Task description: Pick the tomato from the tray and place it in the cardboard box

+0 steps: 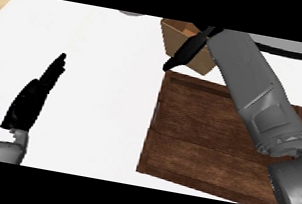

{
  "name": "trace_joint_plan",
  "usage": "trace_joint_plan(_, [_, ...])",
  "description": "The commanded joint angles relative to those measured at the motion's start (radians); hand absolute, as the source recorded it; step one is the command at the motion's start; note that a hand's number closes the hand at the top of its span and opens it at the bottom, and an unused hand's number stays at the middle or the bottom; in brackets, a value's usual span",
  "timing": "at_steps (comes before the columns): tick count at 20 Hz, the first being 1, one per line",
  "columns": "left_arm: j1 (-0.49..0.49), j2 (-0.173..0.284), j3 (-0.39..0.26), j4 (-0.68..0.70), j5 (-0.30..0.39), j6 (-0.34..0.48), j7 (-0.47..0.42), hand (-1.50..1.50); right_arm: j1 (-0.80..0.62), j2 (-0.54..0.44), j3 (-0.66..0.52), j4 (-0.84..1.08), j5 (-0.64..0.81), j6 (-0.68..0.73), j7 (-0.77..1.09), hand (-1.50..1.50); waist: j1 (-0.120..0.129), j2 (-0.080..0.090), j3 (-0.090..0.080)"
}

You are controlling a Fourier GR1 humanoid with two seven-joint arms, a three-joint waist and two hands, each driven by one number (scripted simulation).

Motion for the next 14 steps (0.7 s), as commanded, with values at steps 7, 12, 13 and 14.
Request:
trace_joint_plan(7, [0.001, -0.020, -0.032, -0.010, -0.006, -0.007, -0.023, 0.00, -0.035, -0.202, -0.179, 0.048, -0.176, 0.101, 0.154, -1.50, 0.039, 0.025, 0.001])
trace_joint_plan(12, [-0.019, -0.020, -0.032, -0.011, -0.009, -0.005, -0.020, 0.00, -0.012, -0.320, -0.209, 0.043, -0.206, 0.172, 0.171, -1.50, 0.054, 0.047, 0.004])
trace_joint_plan(13, [-0.019, -0.011, -0.030, -0.016, 0.003, -0.023, -0.016, 0.00, -0.014, -0.317, -0.204, 0.037, -0.201, 0.158, 0.178, -1.50, 0.071, 0.050, 0.004])
trace_joint_plan(14, [-0.054, -0.008, -0.020, -0.020, 0.002, -0.015, -0.014, 0.00, -0.015, -0.328, -0.212, 0.029, -0.209, 0.162, 0.173, -1.50, 0.069, 0.056, 0.005])
